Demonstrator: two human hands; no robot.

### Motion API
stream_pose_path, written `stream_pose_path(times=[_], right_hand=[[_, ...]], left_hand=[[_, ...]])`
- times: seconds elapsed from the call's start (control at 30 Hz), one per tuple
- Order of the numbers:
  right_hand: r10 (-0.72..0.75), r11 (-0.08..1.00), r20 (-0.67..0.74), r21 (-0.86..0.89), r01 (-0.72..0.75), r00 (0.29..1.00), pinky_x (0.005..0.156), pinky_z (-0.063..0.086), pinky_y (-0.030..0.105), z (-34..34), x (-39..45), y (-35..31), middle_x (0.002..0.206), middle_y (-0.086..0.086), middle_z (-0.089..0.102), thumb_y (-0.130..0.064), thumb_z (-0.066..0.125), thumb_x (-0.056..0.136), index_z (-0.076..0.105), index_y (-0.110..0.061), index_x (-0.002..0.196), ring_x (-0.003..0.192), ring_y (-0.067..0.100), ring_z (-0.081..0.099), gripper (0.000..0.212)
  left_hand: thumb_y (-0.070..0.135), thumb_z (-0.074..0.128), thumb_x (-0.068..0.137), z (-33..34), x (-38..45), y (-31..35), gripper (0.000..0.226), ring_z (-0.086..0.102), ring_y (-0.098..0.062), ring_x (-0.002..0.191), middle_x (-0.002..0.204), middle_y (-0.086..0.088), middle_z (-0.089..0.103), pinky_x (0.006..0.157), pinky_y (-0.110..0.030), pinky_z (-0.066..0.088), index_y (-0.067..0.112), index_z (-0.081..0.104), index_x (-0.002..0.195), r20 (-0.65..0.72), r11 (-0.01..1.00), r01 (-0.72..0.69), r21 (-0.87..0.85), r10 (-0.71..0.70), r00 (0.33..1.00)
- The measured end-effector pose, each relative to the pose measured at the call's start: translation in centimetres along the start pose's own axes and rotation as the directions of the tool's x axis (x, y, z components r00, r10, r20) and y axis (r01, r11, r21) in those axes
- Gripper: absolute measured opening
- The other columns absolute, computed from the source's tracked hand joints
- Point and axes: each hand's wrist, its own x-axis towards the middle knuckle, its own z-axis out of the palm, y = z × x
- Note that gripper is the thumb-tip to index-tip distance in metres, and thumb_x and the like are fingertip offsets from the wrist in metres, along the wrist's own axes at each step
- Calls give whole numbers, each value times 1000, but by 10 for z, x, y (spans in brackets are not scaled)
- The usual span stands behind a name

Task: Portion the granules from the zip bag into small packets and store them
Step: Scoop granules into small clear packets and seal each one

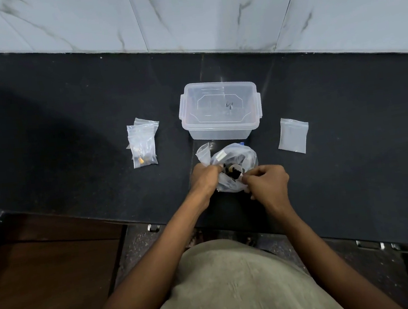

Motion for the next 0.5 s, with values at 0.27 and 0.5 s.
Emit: stream_pose_path(times=[0.27, 0.5], right_hand=[[78, 975, 31, 205, -83, 996, 47, 49, 26, -6, 1, 1, 64, 14, 72, -12, 85, 79, 77, -9, 72, 50, 18, 60, 10], [67, 964, 73, 254, -84, 995, 45, 46, 25, -9, 1, 0, 69, 15, 74, -12, 86, 78, 78, -6, 75, 51, 16, 60, 11]], left_hand=[[23, 70, 84, 0, 4, -11, 31, 51, -22, 108, 112, -3, 53, 95, -41, 46, 14, 54, 109, -146, 933, -243, 267, 288, 946], [21, 82, 80, -4, 4, -24, 45, 42, -18, 111, 114, 2, 38, 94, -32, 40, 12, 53, 113, -205, 854, -430, 293, 495, 844]])
